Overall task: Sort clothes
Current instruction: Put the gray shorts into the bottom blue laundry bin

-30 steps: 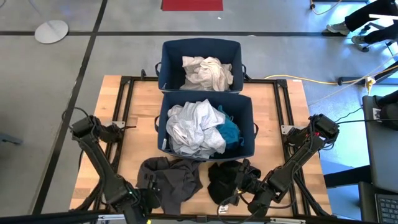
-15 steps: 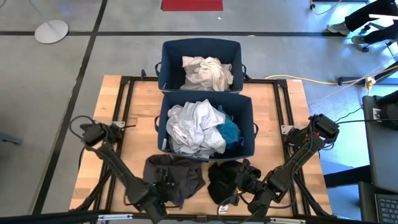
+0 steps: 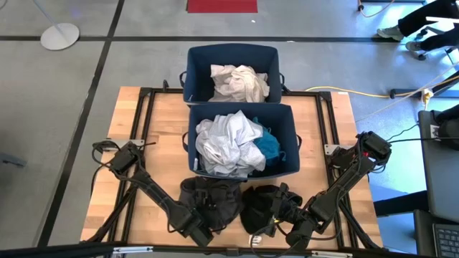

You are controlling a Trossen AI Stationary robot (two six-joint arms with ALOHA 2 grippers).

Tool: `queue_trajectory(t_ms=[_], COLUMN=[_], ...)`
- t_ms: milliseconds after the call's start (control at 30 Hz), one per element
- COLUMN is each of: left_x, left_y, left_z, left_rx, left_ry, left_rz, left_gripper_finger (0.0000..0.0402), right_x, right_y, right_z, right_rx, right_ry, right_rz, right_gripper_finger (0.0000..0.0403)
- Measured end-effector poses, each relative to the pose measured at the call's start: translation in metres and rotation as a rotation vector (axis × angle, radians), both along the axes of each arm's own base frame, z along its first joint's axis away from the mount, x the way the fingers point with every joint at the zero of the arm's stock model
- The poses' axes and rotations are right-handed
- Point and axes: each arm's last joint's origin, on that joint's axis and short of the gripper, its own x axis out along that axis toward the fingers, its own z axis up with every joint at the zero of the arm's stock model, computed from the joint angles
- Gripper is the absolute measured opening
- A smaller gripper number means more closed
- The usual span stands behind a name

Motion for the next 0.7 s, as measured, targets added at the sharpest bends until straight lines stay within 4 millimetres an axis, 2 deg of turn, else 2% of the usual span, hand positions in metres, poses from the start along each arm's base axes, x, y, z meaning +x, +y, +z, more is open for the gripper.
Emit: queue_trajectory(t_ms=[267,367,567,600,700], left_x=[0.013,0.013,0.014,0.013,0.011], left_y=[0.000,0.001,0.002,0.002,0.000], left_z=[-0.003,-0.003,-0.003,-0.004,-0.003], left_rx=[-0.126,-0.144,-0.155,-0.156,-0.160], left_ry=[0.028,0.044,0.071,0.074,0.079], left_rz=[-0.067,-0.070,-0.097,-0.100,-0.105], left_gripper_finger=[0.0202,0.0166,0.0047,0.0034,0.0033], right_x=[0.000,0.000,0.000,0.000,0.000], right_y=[0.000,0.000,0.000,0.000,0.000], right_z=[0.000,0.000,0.000,0.000,0.000], right_rx=[-0.004,-0.005,-0.010,-0.010,-0.010], right_ry=[0.002,0.002,0.004,0.004,0.004], right_rz=[0.001,0.001,0.004,0.004,0.004], right_gripper_finger=[0.0271,0.0271,0.0271,0.0271,0.0271])
